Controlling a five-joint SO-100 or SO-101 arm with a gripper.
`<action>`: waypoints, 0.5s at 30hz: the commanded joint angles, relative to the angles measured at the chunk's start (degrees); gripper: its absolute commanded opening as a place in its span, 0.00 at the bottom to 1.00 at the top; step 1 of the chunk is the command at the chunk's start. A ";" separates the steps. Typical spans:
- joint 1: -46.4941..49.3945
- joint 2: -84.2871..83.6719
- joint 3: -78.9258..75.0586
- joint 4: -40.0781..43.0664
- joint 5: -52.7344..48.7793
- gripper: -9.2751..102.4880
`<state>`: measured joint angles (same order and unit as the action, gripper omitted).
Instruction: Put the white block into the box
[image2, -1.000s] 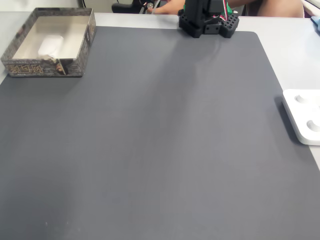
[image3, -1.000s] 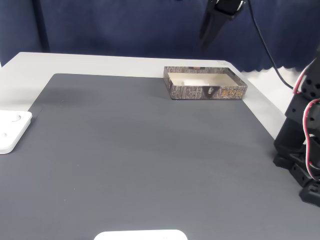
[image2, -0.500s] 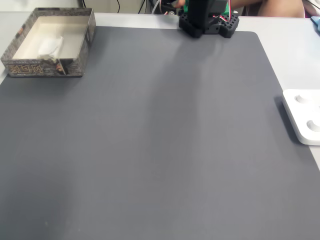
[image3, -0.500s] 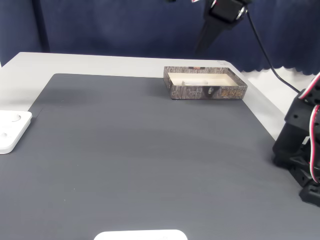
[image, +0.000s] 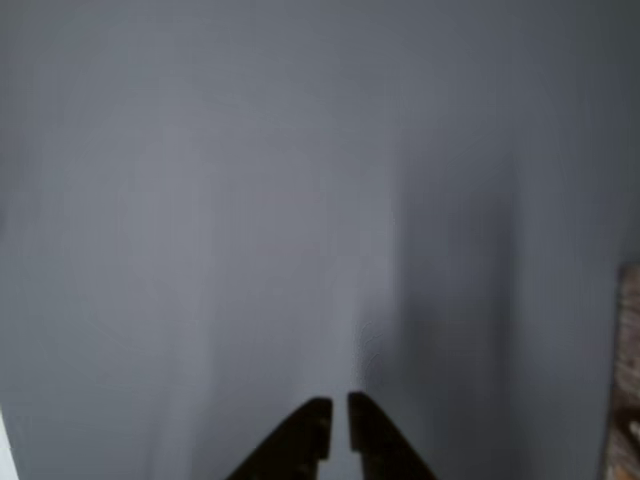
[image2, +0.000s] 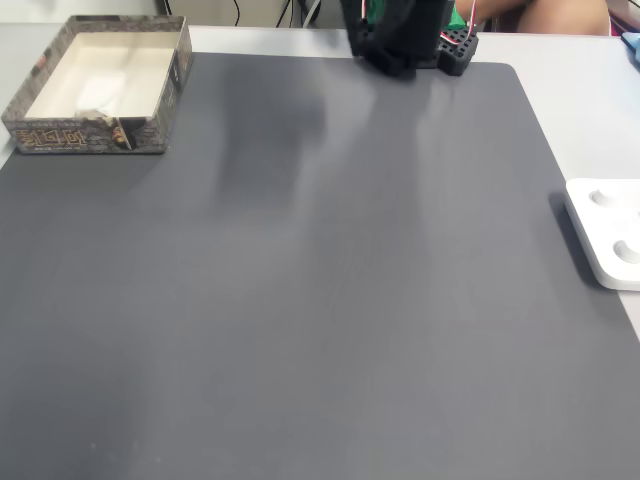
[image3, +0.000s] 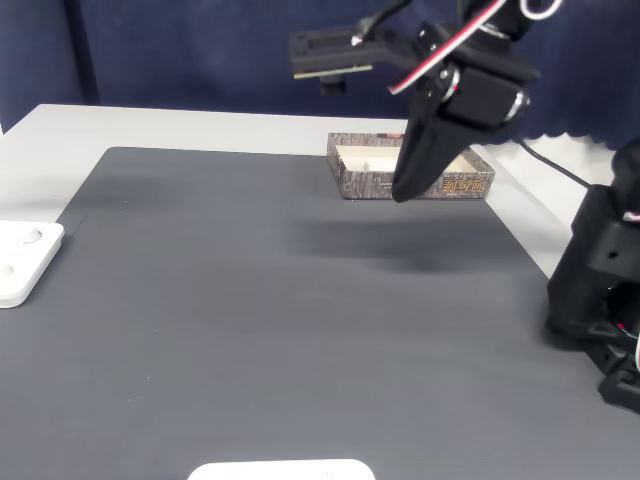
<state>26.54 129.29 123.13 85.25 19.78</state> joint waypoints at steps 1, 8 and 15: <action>-5.80 4.92 2.37 -2.90 -3.87 0.07; -13.89 10.90 11.87 -15.56 -10.20 0.07; -21.27 18.81 19.16 -15.38 -17.58 0.08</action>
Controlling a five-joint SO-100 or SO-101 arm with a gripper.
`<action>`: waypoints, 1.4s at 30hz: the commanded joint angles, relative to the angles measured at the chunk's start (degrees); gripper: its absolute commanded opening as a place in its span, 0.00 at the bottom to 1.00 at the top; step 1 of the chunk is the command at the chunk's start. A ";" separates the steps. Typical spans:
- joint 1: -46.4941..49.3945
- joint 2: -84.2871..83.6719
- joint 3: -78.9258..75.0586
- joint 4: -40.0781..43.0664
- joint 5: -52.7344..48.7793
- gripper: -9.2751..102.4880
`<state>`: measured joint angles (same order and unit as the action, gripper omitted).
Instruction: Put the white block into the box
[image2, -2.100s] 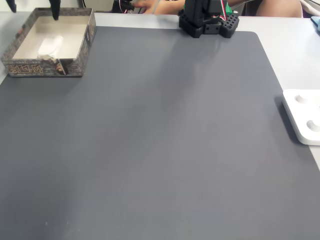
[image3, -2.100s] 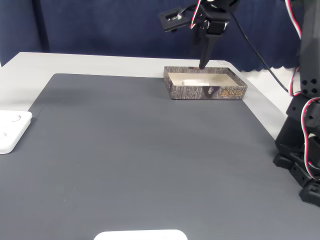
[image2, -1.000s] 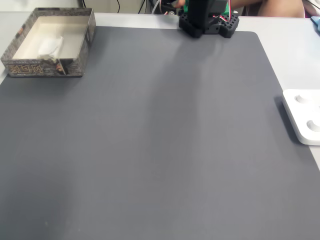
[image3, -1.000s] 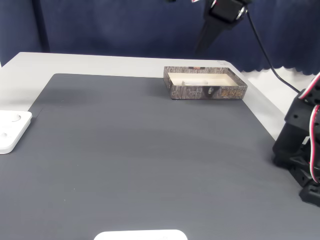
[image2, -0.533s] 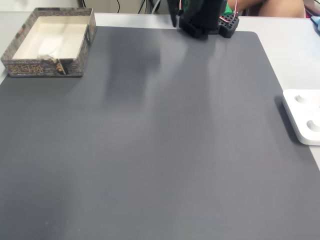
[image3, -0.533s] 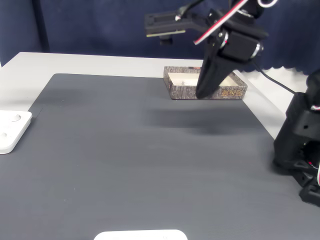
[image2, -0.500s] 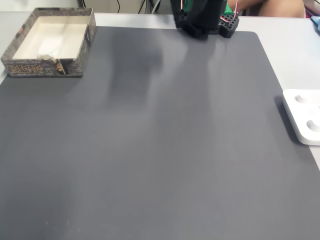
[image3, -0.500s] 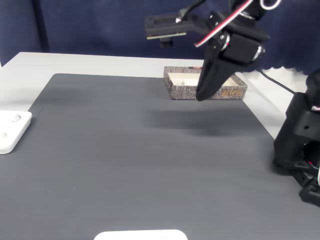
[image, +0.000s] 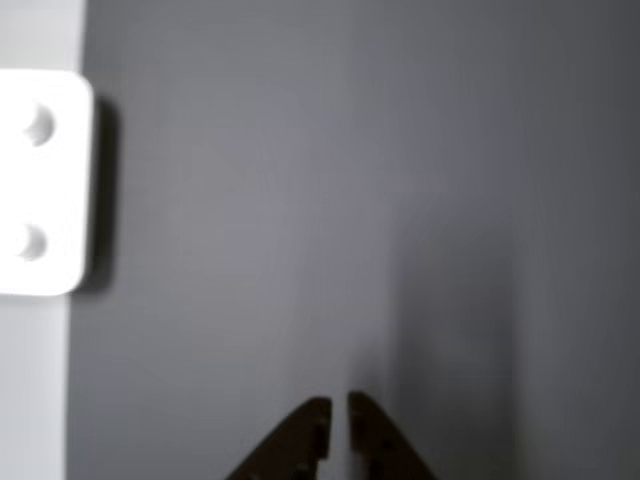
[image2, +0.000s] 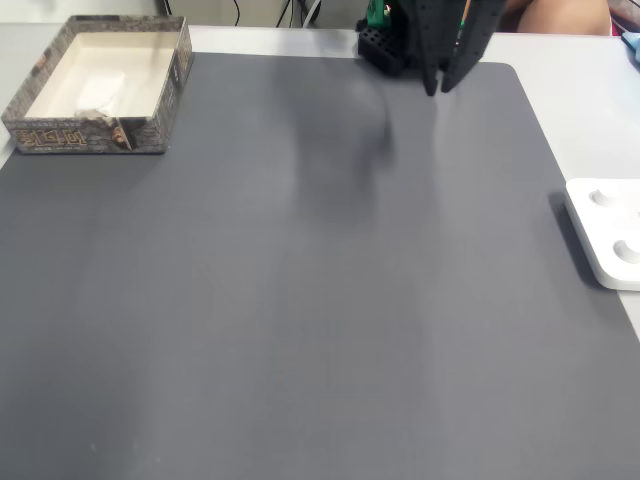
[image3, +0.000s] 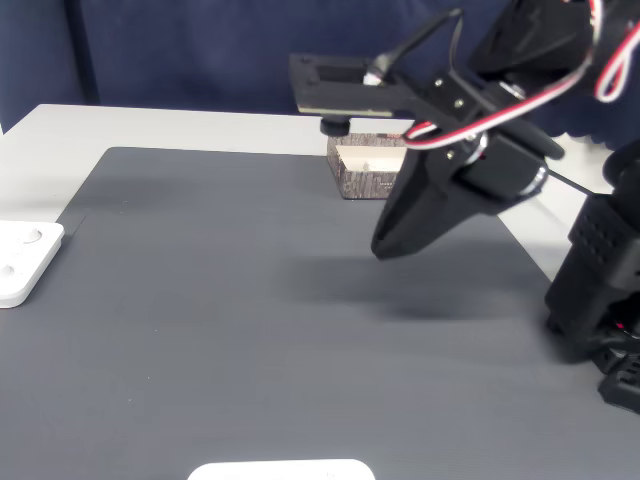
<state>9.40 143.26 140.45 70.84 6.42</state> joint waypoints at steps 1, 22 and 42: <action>-5.27 6.59 3.43 -0.97 -6.15 0.08; -9.14 31.03 25.40 -1.14 -10.99 0.07; -2.29 40.87 33.66 -1.05 -7.91 0.07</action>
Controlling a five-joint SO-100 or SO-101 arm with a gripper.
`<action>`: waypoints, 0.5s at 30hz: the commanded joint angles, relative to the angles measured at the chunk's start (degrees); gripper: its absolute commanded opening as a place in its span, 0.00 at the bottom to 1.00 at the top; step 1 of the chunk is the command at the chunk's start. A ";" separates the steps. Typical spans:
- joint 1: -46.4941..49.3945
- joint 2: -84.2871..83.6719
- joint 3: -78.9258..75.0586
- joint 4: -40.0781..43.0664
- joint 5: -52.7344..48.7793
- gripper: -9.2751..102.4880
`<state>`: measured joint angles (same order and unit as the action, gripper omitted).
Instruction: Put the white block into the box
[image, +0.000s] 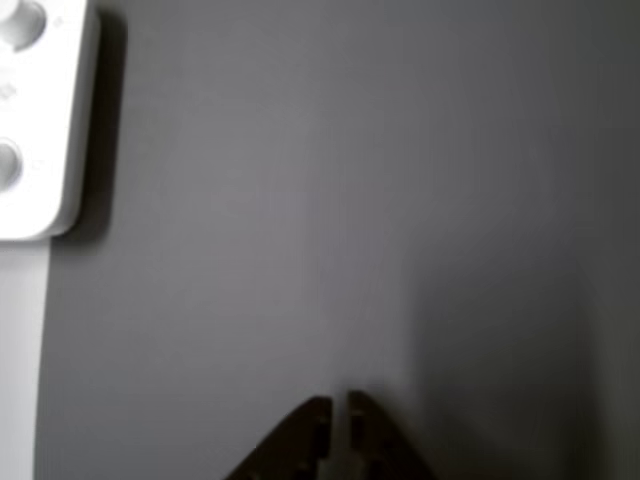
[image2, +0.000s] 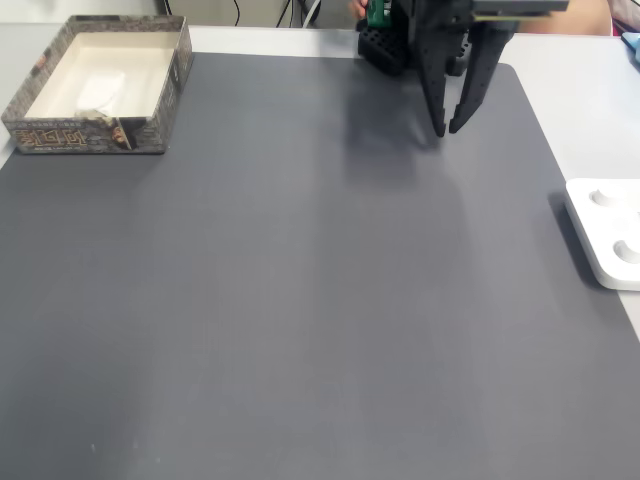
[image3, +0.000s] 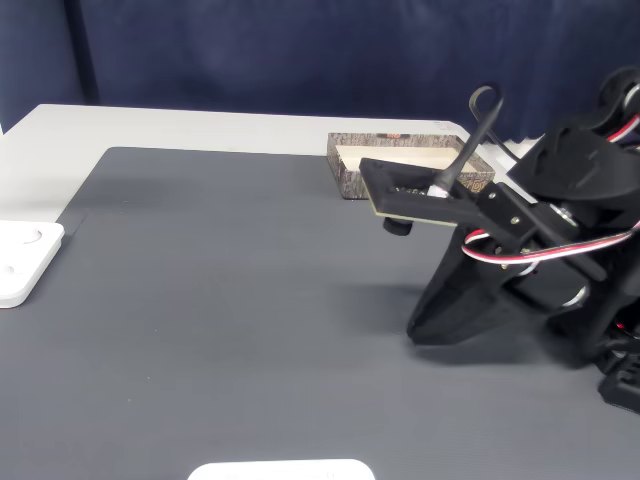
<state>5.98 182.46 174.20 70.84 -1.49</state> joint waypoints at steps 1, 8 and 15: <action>1.49 2.37 0.35 -1.05 -0.09 0.07; 3.43 5.89 2.90 -0.97 0.09 0.07; 5.45 7.91 2.99 3.08 0.97 0.07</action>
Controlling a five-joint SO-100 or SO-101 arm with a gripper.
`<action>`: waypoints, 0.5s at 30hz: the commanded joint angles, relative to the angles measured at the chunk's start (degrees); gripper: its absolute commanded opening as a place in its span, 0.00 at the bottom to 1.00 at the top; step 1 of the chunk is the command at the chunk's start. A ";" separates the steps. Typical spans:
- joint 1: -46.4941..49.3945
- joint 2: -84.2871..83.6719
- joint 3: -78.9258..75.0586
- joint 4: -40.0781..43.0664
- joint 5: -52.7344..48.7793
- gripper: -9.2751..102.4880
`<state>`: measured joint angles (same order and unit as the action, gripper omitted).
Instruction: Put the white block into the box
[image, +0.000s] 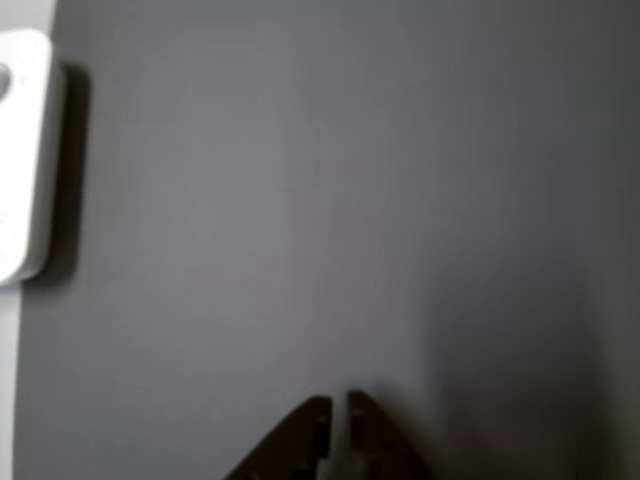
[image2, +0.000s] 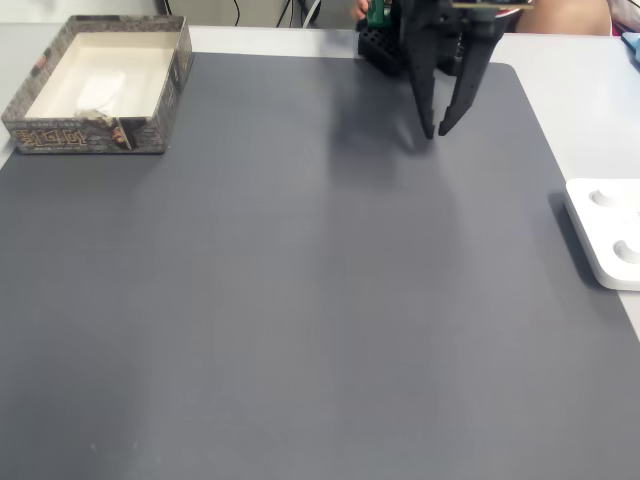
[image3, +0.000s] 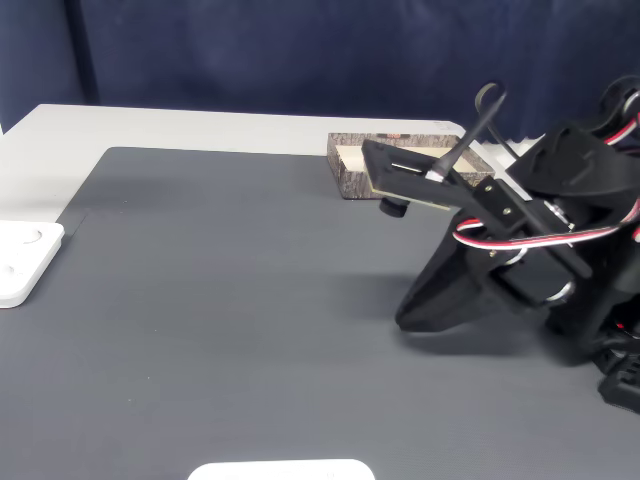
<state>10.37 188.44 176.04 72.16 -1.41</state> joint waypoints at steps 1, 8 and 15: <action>1.05 1.93 1.14 2.99 0.79 0.07; -0.70 1.93 1.14 4.04 -0.09 0.07; -3.25 1.93 1.14 4.04 -0.26 0.07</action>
<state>8.44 188.44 176.04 75.94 -1.41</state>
